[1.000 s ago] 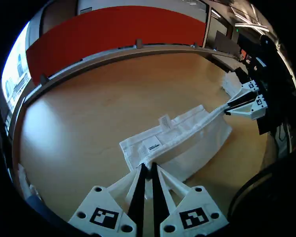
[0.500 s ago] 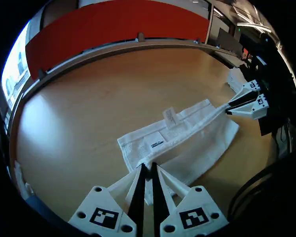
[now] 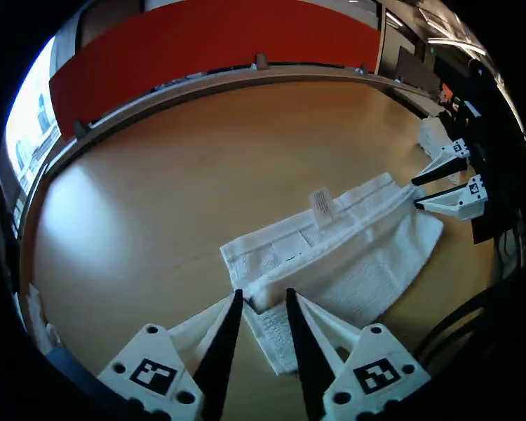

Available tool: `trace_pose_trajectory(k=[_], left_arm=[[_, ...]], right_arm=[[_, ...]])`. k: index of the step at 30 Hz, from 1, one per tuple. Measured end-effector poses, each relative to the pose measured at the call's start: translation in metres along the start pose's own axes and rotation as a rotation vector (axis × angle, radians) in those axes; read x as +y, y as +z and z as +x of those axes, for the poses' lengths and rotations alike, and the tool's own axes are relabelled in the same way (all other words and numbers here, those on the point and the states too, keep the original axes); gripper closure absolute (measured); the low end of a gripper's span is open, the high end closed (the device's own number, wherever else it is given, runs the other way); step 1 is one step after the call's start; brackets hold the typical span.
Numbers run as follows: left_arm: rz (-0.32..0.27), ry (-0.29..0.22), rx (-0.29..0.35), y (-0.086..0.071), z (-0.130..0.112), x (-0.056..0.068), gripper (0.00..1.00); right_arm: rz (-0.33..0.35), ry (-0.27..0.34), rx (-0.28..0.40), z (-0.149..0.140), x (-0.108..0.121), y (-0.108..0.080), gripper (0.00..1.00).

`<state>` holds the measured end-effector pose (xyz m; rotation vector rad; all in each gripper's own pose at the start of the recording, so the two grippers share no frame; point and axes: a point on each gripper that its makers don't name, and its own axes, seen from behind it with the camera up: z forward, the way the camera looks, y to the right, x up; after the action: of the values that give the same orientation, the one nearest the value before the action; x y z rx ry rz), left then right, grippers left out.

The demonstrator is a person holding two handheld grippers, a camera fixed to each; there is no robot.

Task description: Fold towel

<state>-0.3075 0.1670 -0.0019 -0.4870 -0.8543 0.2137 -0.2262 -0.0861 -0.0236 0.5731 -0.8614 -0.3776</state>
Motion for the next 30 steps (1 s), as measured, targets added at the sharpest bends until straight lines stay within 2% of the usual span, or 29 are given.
trace_pose_trajectory(k=[2, 8, 11, 14, 17, 30], left_arm=[[0.009, 0.004, -0.004, 0.001, -0.001, -0.002, 0.55], [0.043, 0.030, 0.001, 0.002, 0.002, -0.011, 0.28], [0.053, 0.030, 0.005, 0.002, 0.004, -0.014, 0.25], [0.064, 0.020, 0.012, 0.002, 0.008, -0.018, 0.25], [0.066, 0.009, 0.021, 0.001, 0.012, -0.020, 0.21], [0.071, -0.004, 0.035, -0.005, 0.018, -0.023, 0.20]], right_arm=[[-0.004, -0.002, 0.001, 0.000, 0.002, 0.000, 0.38], [-0.017, -0.011, 0.005, 0.002, 0.006, 0.001, 0.32], [-0.031, -0.010, 0.012, 0.006, 0.011, 0.003, 0.26], [-0.050, -0.005, 0.024, 0.011, 0.017, 0.003, 0.09], [-0.062, 0.002, 0.037, 0.015, 0.022, 0.001, 0.00], [-0.063, 0.009, 0.050, 0.016, 0.019, -0.006, 0.00]])
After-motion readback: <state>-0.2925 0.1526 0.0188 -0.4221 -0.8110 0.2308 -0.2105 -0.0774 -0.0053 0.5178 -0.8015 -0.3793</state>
